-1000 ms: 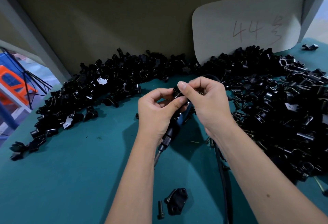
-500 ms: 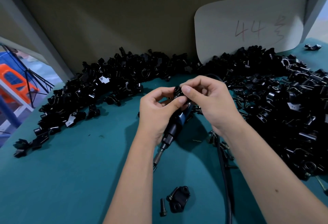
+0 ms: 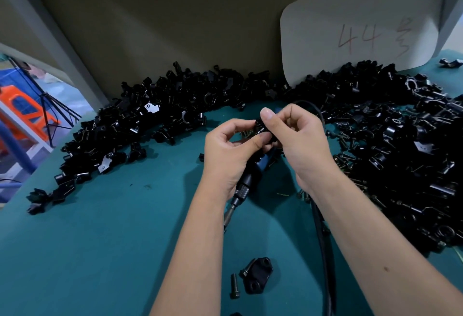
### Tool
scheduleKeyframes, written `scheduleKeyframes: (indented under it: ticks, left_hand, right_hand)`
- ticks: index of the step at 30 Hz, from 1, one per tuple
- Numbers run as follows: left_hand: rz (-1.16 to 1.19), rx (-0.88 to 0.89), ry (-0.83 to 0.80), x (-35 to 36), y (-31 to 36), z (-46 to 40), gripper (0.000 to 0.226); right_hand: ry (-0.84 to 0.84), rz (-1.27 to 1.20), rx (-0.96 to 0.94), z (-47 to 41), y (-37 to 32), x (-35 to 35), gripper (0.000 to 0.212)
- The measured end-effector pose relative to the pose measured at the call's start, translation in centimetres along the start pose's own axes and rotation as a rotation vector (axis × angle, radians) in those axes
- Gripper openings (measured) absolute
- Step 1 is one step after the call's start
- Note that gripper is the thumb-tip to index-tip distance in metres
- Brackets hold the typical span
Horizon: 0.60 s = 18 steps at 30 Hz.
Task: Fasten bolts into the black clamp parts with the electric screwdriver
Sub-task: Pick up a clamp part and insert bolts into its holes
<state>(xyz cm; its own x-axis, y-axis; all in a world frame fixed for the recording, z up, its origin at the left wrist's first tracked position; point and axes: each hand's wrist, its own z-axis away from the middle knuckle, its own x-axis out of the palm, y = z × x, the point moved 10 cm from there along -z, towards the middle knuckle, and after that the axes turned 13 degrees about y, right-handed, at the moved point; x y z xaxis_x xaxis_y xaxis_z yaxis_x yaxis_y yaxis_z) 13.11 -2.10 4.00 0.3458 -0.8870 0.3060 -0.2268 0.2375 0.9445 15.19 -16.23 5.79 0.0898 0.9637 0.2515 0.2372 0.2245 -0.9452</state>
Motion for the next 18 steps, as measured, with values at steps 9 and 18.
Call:
scheduleKeyframes:
  ticks: [9, 18]
  left_hand:
    - [0.151, -0.021, -0.019, 0.4, 0.5, 0.5, 0.019]
    - [0.066, 0.002, 0.007, 0.4, -0.1, 0.3, 0.024]
  right_hand:
    - [-0.061, -0.197, 0.154, 0.6, 0.0, 0.8, 0.01]
    - [0.088, -0.181, 0.119, 0.3, 0.4, 0.1, 0.037]
